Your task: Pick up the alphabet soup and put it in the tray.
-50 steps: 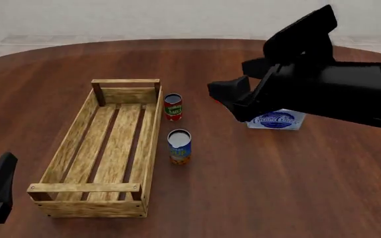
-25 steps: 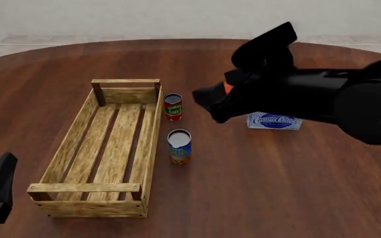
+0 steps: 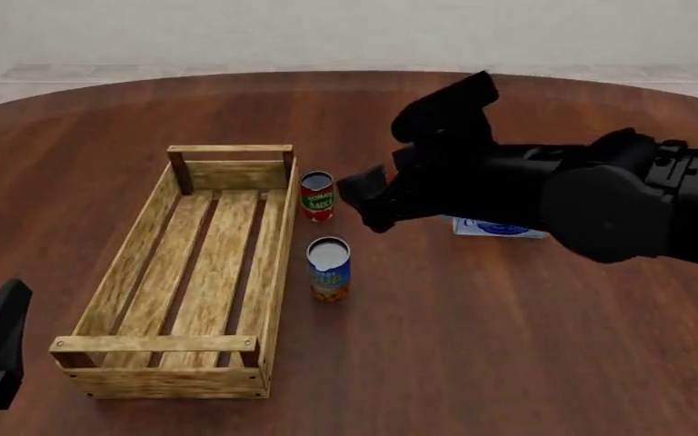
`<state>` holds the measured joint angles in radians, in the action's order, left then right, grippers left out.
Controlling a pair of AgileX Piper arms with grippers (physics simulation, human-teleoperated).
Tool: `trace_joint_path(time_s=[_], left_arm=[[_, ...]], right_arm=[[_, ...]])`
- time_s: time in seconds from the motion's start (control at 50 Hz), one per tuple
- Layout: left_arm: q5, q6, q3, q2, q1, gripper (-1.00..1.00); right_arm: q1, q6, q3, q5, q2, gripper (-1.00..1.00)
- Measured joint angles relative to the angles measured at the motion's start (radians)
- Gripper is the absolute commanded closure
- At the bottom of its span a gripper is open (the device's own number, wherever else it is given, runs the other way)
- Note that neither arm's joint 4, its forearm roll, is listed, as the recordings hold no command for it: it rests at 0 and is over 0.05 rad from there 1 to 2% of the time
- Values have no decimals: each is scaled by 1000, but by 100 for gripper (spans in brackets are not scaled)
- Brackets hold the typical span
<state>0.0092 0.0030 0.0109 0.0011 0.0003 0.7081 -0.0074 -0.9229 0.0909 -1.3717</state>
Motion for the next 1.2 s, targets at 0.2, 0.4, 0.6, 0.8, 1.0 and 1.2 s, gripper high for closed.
trace_joint_path(time_s=[0.2,0.4,0.6,0.8,1.0,1.2], left_arm=[[0,0,0,0,0,-100],[0,0,0,0,0,-100],[0,0,0,0,0,-100],[0,0,0,0,0,-100],[0,0,0,0,0,-100],[0,0,0,0,0,-100]], right_arm=[[-4,11,-3,-26,-45,-100],[-9,20,-11,-46,-89,-100],[-11,29,-19,-62,-131,-100],[-10,35,-32,-75,-172,-100],[-5,38,-50,-85,-212,-100],[-1,41,-62,-94,-244,-100]])
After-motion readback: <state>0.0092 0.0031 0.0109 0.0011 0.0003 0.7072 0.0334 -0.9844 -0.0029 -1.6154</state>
